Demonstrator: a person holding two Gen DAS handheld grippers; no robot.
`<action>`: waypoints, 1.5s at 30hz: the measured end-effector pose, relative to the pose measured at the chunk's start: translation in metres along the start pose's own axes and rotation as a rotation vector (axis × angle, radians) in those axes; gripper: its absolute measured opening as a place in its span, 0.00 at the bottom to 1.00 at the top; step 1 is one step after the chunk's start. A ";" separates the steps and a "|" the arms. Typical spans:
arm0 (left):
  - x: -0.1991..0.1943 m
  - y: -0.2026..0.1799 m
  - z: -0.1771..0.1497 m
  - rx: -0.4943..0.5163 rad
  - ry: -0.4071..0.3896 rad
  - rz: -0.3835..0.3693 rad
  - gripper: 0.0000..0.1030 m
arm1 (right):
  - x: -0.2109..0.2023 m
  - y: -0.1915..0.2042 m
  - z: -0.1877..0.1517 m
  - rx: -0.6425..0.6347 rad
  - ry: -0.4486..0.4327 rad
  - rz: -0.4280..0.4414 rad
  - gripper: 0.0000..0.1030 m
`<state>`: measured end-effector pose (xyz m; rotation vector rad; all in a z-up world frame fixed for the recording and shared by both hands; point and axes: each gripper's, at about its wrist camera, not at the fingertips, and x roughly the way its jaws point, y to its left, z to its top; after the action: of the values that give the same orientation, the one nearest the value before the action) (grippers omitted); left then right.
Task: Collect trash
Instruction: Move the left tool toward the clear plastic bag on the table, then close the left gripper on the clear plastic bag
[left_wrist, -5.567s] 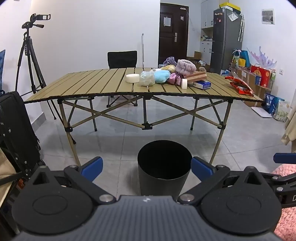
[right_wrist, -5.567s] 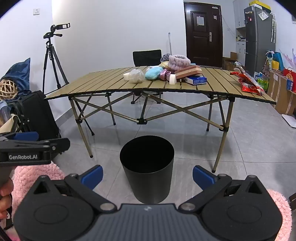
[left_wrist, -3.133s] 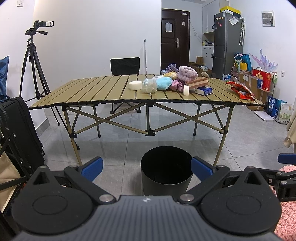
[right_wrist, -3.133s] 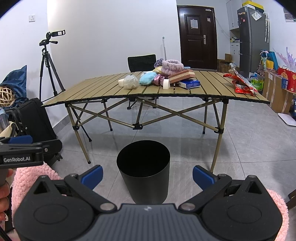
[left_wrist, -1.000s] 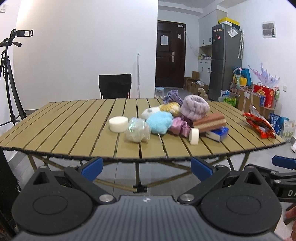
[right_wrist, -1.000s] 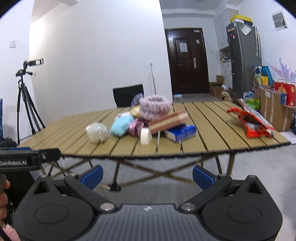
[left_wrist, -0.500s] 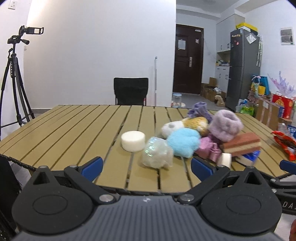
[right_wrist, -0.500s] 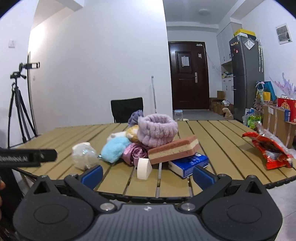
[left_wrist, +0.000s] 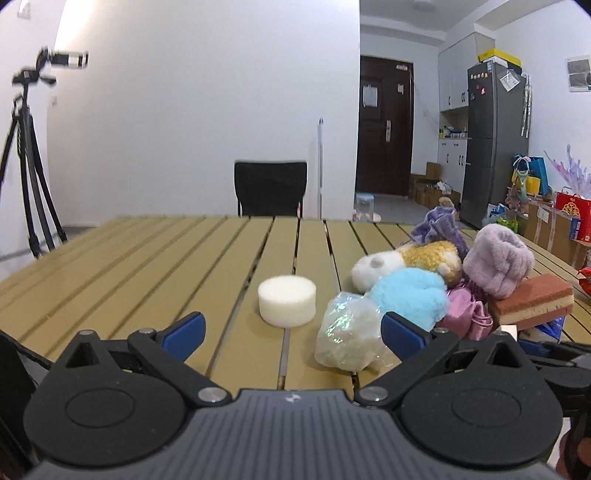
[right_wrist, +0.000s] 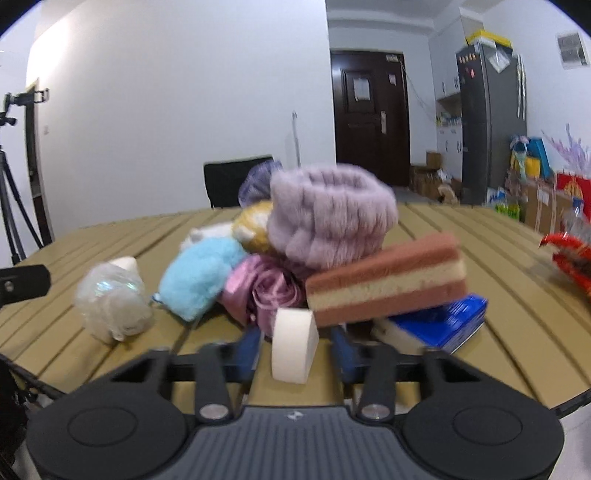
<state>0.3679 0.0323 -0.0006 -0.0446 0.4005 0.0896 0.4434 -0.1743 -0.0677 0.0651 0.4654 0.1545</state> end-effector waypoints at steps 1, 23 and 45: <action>0.004 0.002 0.001 -0.010 0.015 -0.004 1.00 | 0.002 0.001 -0.001 0.002 -0.007 -0.005 0.23; 0.056 -0.044 0.000 0.028 0.118 -0.045 1.00 | -0.032 -0.020 -0.003 0.020 -0.087 -0.008 0.17; 0.066 -0.050 -0.004 0.039 0.130 -0.054 0.44 | -0.048 -0.037 -0.003 0.006 -0.104 0.000 0.17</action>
<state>0.4319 -0.0128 -0.0289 -0.0225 0.5303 0.0260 0.4046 -0.2180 -0.0532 0.0785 0.3620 0.1490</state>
